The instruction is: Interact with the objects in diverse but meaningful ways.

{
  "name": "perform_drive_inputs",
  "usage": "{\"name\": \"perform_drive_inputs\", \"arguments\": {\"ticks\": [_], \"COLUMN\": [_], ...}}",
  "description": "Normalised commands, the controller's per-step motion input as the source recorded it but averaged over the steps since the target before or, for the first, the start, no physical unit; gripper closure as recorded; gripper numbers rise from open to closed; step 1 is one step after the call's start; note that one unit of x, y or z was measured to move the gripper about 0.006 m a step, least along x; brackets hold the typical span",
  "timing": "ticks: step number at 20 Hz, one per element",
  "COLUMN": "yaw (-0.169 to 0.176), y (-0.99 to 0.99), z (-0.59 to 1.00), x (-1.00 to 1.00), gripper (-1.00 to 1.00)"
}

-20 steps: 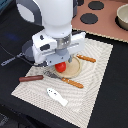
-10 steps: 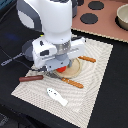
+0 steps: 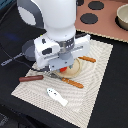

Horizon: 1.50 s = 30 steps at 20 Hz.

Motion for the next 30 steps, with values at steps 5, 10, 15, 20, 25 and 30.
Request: {"name": "perform_drive_inputs", "arguments": {"ticks": [5, 10, 15, 20, 25, 30], "yaw": [-0.006, -0.003, 0.0, -0.02, -0.035, 0.0], "y": [-0.03, -0.04, -0.11, -0.11, -0.06, 0.0], "z": [-0.03, 0.0, 0.05, 0.29, 0.43, 0.43], "x": [0.41, 0.4, 0.33, 0.31, 0.18, 0.1], "gripper": [1.0, 1.0, 1.0, -1.0, -1.0, -1.0]}}
